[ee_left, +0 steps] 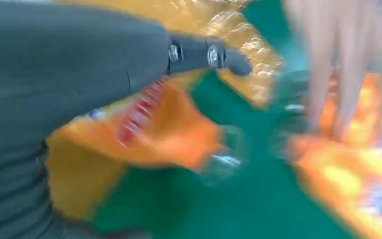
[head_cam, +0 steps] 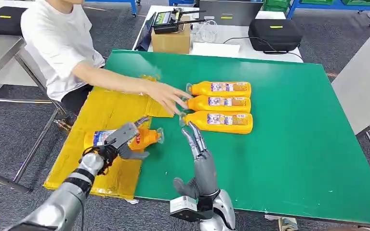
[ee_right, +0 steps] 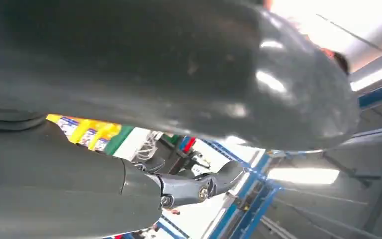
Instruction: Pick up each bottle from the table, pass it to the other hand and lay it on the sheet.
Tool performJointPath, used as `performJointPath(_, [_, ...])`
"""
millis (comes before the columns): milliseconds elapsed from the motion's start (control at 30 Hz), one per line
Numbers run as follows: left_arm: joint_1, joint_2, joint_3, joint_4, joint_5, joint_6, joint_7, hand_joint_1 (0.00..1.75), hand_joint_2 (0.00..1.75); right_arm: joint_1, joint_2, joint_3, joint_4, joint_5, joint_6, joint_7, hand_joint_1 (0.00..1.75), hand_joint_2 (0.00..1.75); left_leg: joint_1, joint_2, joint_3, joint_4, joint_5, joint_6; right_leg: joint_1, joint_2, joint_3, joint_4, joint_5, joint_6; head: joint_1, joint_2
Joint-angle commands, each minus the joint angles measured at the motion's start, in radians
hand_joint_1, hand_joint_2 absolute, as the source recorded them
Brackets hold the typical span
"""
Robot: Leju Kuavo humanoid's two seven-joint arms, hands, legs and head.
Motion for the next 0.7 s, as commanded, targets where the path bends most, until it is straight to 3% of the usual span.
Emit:
performJointPath(33, [0.237,-0.146,-0.001,-0.602,0.084,0.404,-0.068,0.0,1.75,0.006,-0.051,-0.075,0.028,0.142,-0.092,0.103,0.0,0.0,0.0,-0.004,-0.005,0.001,0.0,0.003,0.001,-0.003,-0.003,-0.002,0.0,-0.003,0.0,0.0])
performJointPath(100, [0.259,-0.139,-0.012,-0.645,0.046,0.477,-0.107,0.0,1.75,0.014,-0.051,-0.09,0.013,0.147,-0.085,0.107,0.0,0.0,0.0,-0.001,-0.006,0.0,-0.001,0.003,0.001,-0.001,-0.005,-0.002,0.0,-0.003,0.0,0.0])
performJointPath(133, [0.294,-0.148,-0.014,-0.69,0.093,0.48,-0.132,0.0,1.75,0.034,-0.053,-0.114,-0.02,0.22,-0.101,0.142,0.0,0.0,0.001,-0.001,-0.006,0.0,-0.001,0.004,0.002,-0.001,-0.005,-0.002,0.0,-0.004,0.0,0.0])
performJointPath(167, [0.322,-0.159,-0.016,-0.734,0.11,0.496,-0.163,0.0,1.75,0.054,-0.057,-0.132,-0.058,0.262,-0.101,0.163,0.0,1.75,0.0,-0.001,-0.006,0.0,-0.001,0.003,0.001,0.0,-0.006,-0.002,0.0,-0.004,0.0,0.0])
performJointPath(200, [0.347,-0.166,-0.025,-0.772,0.112,0.517,-0.185,0.0,1.75,0.071,-0.064,-0.141,-0.092,0.297,-0.101,0.184,0.0,1.75,0.0,-0.001,-0.006,-0.001,-0.001,0.004,0.002,-0.001,-0.006,-0.003,0.0,-0.005,0.0,0.0])
performJointPath(267, [0.407,-0.197,-0.039,-0.888,0.215,0.548,-0.223,0.0,1.75,0.107,-0.098,-0.172,-0.135,0.471,-0.058,0.328,0.0,1.75,0.0,-0.001,-0.009,0.001,-0.001,0.002,0.0,-0.001,-0.009,-0.001,-0.001,-0.002,0.0,0.0])
performJointPath(400, [0.433,-0.211,-0.06,-0.997,0.302,0.607,-0.253,0.0,1.75,0.123,-0.151,-0.242,-0.048,0.65,0.016,0.489,0.0,1.75,0.001,-0.003,-0.01,0.001,-0.002,0.005,0.002,-0.002,-0.008,-0.003,0.0,-0.004,0.0,0.0])
performJointPath(533, [0.436,-0.196,-0.077,-1.002,0.332,0.581,-0.237,0.0,1.75,0.106,-0.211,-0.285,0.037,0.714,0.087,0.556,0.0,1.75,0.0,-0.002,-0.01,-0.001,-0.001,0.004,0.001,-0.002,-0.008,-0.004,0.001,-0.004,0.0,0.0])
performJointPath(700, [0.457,-0.192,-0.092,-1.005,0.311,0.564,-0.245,0.0,1.75,0.116,-0.245,-0.312,0.015,0.751,0.154,0.594,0.0,1.75,-0.001,-0.002,-0.009,-0.001,-0.001,0.003,0.001,-0.002,-0.009,-0.004,0.0,-0.004,0.0,0.0])
